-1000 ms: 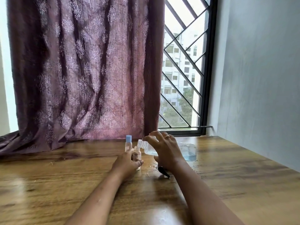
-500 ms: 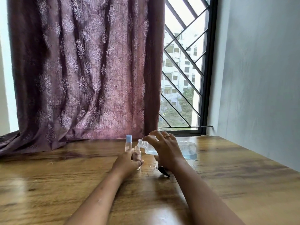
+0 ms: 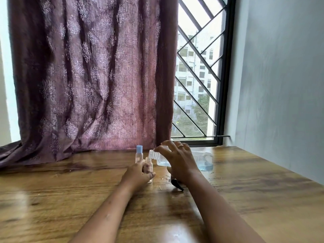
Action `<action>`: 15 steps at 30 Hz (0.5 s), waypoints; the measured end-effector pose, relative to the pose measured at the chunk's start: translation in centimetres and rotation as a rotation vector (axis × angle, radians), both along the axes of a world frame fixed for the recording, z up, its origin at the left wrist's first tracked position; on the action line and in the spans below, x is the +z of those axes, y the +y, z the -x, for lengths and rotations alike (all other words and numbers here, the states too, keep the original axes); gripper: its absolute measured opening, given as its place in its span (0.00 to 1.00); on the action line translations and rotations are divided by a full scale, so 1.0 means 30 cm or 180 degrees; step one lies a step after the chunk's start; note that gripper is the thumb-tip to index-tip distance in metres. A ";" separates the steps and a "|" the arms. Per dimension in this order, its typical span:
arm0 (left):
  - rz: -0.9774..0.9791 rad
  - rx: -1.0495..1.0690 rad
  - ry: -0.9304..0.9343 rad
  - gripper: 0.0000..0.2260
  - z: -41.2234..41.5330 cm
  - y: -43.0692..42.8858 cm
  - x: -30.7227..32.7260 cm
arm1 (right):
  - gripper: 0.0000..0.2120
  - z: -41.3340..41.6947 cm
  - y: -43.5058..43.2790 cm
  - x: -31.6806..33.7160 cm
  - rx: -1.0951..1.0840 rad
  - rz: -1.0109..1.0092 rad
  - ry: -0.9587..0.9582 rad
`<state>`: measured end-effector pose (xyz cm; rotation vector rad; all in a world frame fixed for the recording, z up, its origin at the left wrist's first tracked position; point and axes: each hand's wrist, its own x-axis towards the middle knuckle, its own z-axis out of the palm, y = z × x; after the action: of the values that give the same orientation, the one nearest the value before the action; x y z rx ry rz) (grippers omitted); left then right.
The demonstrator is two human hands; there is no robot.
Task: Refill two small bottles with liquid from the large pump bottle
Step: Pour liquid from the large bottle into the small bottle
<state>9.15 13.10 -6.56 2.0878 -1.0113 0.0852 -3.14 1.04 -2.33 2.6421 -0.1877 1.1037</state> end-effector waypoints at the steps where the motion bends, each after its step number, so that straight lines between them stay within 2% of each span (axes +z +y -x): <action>1: -0.0003 -0.0005 0.0000 0.19 0.000 0.000 0.000 | 0.37 0.000 0.000 0.000 0.0000 0.0001 0.0000; 15: -0.0014 0.0002 0.0047 0.23 -0.006 -0.001 -0.002 | 0.36 -0.002 -0.002 0.000 -0.0039 -0.0049 -0.0009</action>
<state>9.32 13.06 -6.63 2.0897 -1.0027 0.0678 -3.07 0.99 -2.32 2.6494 -0.2134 1.1066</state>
